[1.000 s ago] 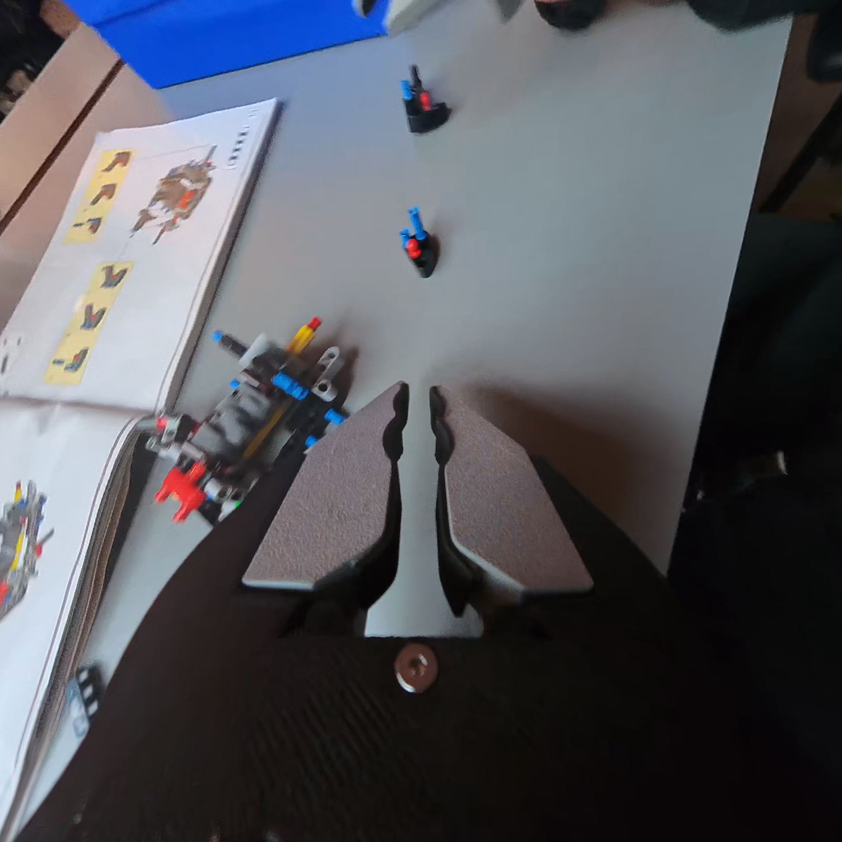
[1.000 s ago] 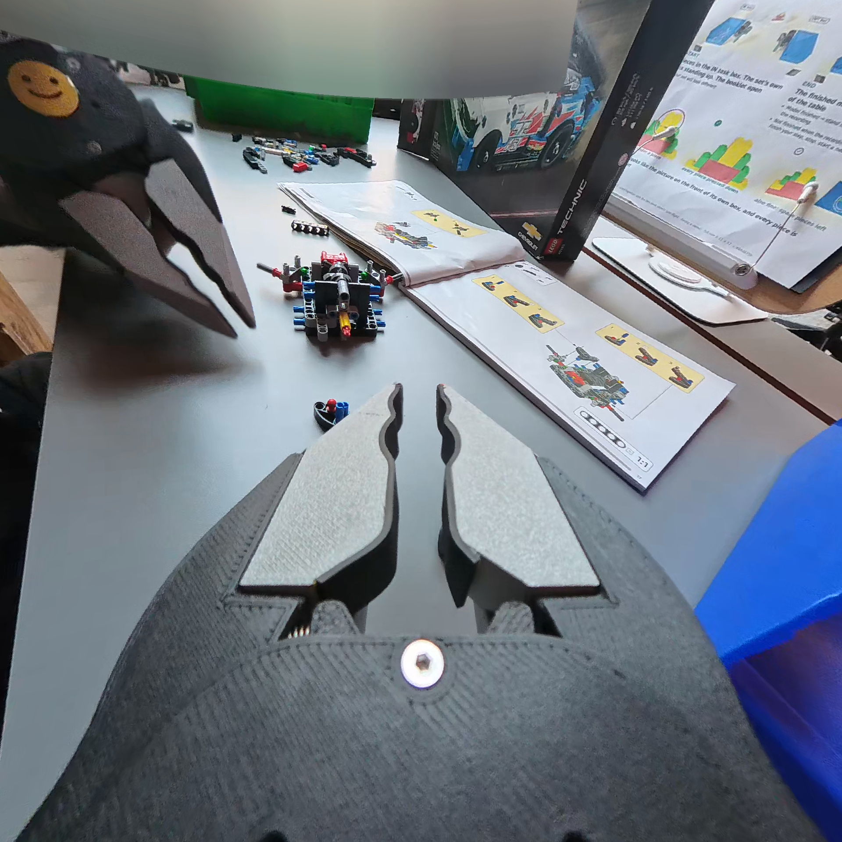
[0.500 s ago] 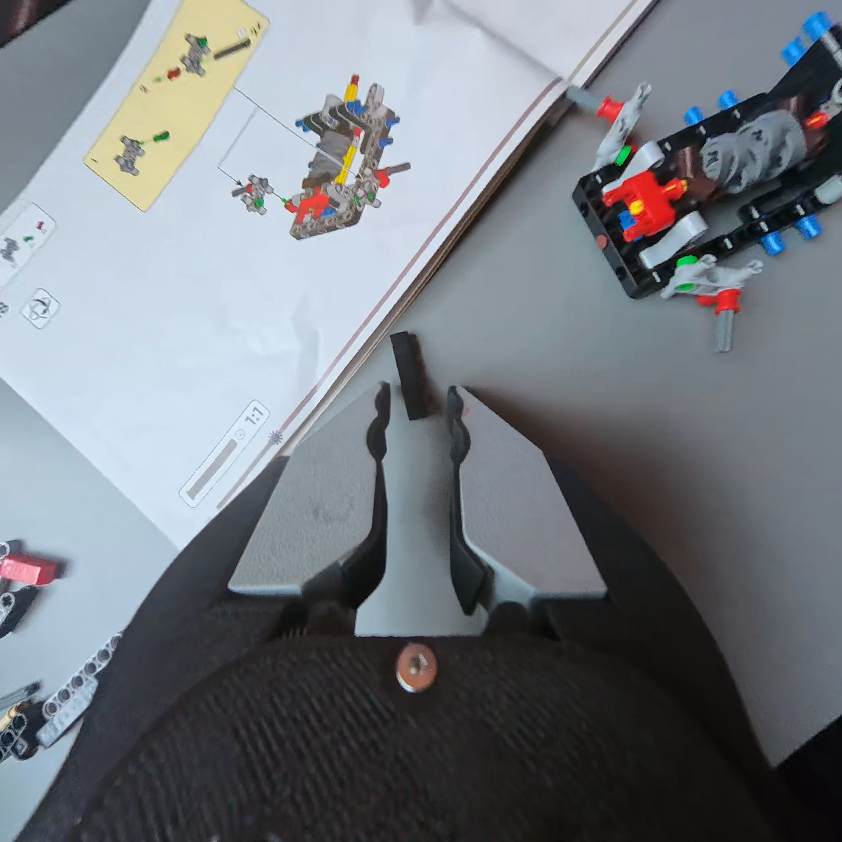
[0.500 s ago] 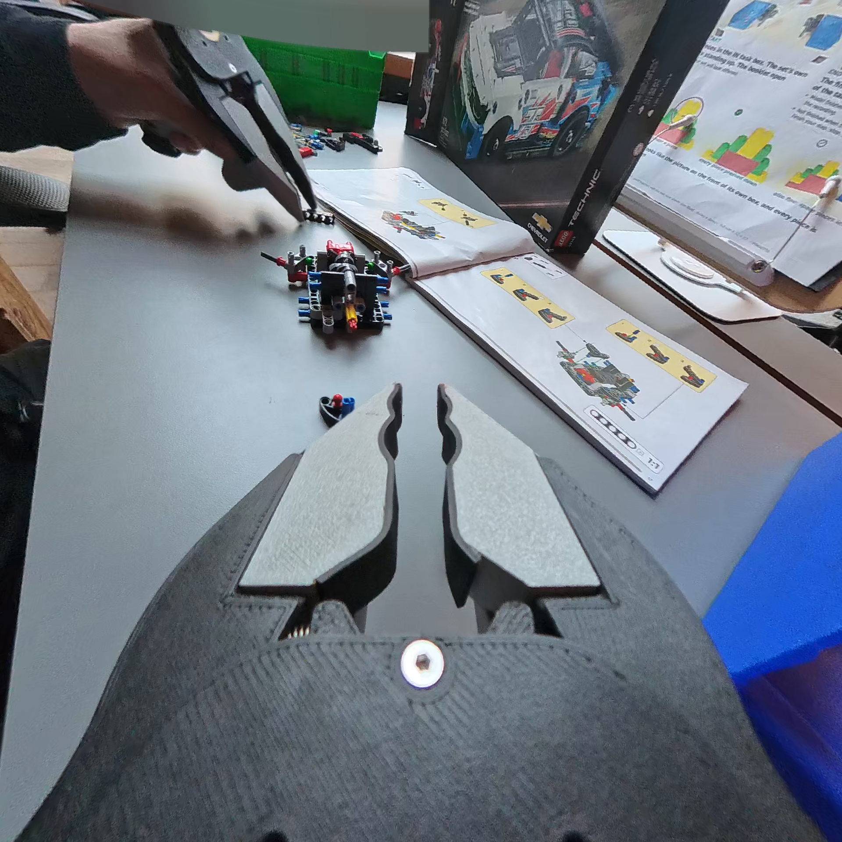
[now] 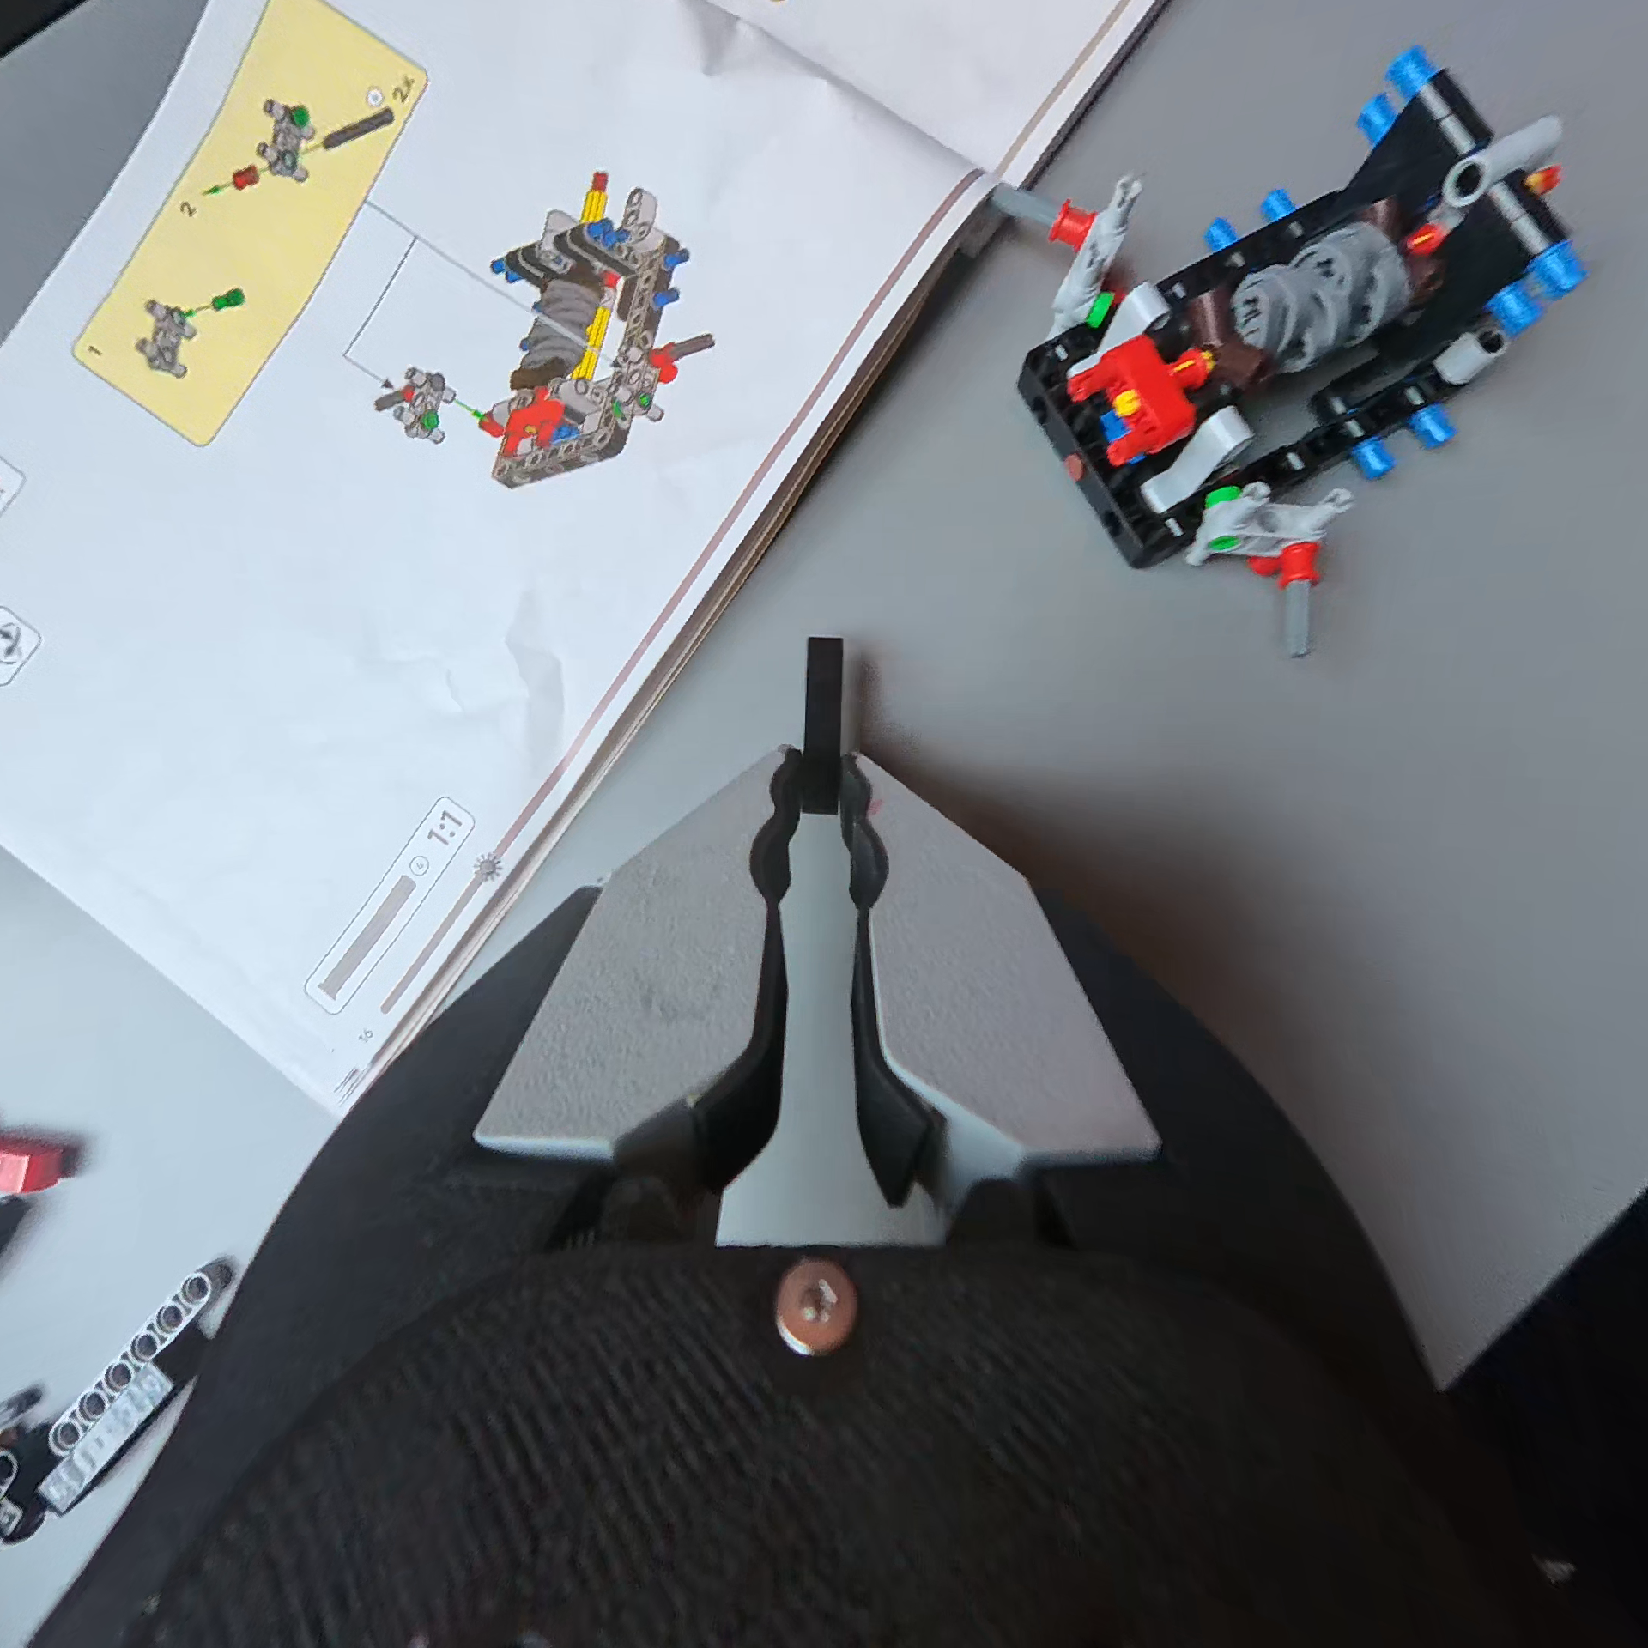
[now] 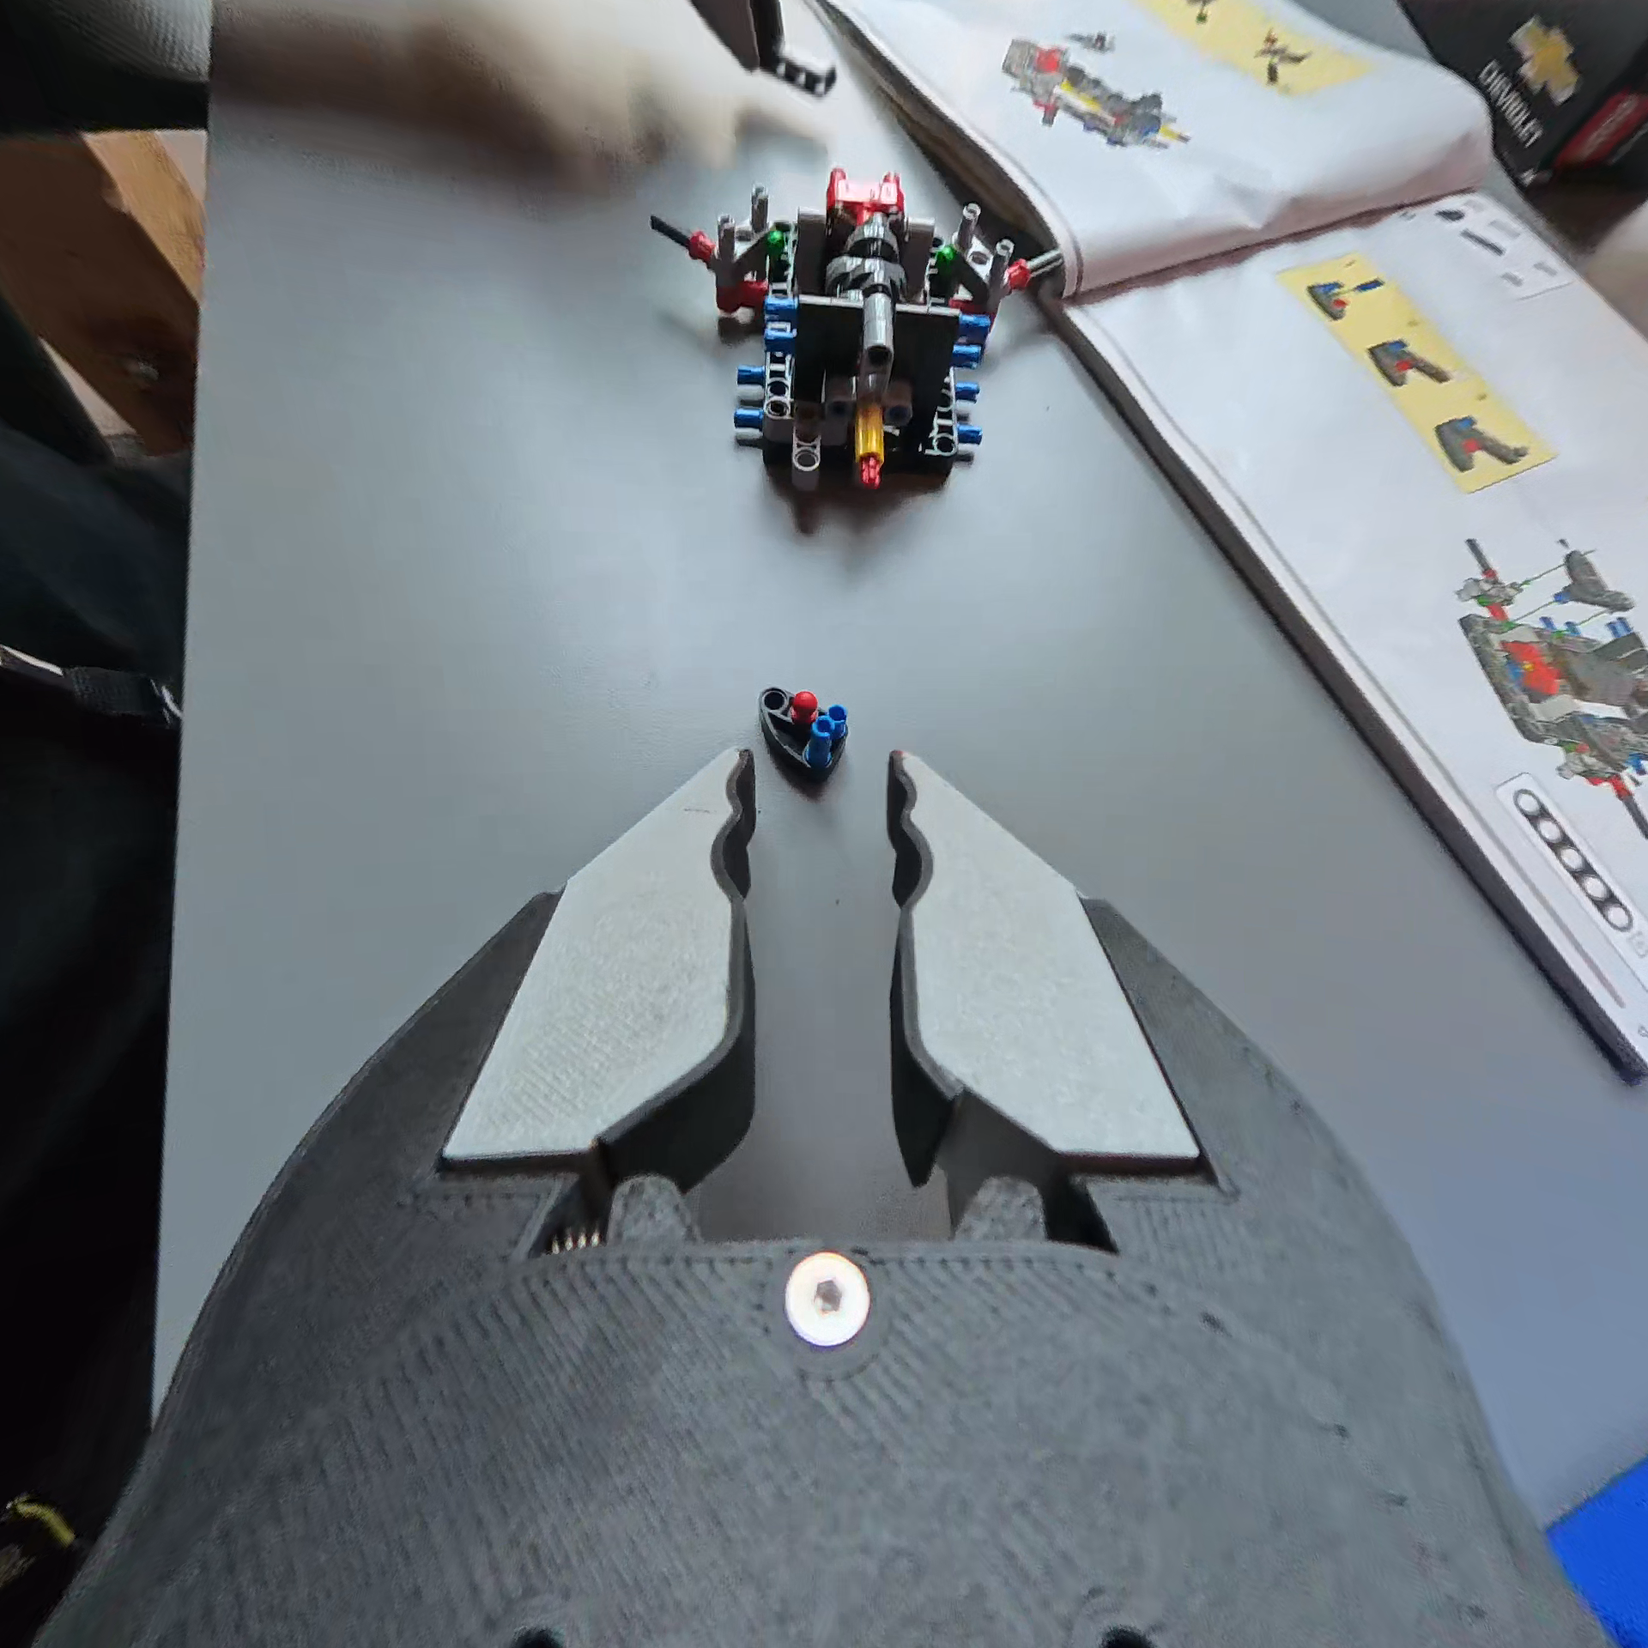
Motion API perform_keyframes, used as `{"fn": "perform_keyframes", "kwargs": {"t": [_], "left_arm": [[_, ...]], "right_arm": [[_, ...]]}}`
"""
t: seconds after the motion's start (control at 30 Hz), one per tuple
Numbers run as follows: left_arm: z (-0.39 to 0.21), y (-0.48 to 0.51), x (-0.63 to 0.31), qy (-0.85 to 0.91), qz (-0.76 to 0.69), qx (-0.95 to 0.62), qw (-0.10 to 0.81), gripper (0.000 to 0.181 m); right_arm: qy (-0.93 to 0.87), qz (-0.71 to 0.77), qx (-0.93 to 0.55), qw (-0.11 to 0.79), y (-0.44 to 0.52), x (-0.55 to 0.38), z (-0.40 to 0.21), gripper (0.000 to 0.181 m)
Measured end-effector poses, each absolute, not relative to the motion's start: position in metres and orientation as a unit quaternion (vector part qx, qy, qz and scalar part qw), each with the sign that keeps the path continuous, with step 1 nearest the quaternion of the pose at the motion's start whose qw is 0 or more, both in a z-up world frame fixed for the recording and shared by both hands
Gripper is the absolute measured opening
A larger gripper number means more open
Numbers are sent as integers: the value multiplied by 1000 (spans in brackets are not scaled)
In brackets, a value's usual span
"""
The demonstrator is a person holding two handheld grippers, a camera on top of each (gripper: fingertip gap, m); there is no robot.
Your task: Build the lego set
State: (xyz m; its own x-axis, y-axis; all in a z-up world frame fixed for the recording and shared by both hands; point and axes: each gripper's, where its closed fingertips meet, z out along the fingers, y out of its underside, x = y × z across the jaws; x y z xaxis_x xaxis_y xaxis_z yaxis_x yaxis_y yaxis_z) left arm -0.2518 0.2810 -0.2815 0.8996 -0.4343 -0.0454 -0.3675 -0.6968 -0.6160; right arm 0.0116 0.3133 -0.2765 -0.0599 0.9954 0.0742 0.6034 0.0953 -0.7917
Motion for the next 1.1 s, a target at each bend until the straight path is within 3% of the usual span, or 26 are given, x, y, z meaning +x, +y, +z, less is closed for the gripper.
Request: {"fn": "perform_keyframes", "kwargs": {"t": [0.47,0.7,0.93,1.1], "left_arm": [[-227,263,-142,347,-111,-842,398,5],[-243,255,-84,453,-98,-795,391,5],[-252,265,-45,509,-47,-764,393,5],[-238,284,-36,540,49,-705,457,5]], "right_arm": [[-703,277,-587,291,289,-5,-292,19],[-689,293,-589,304,291,7,-284,20],[-673,308,-580,342,295,11,-265,18],[-655,348,-562,367,290,13,-245,14]]}}
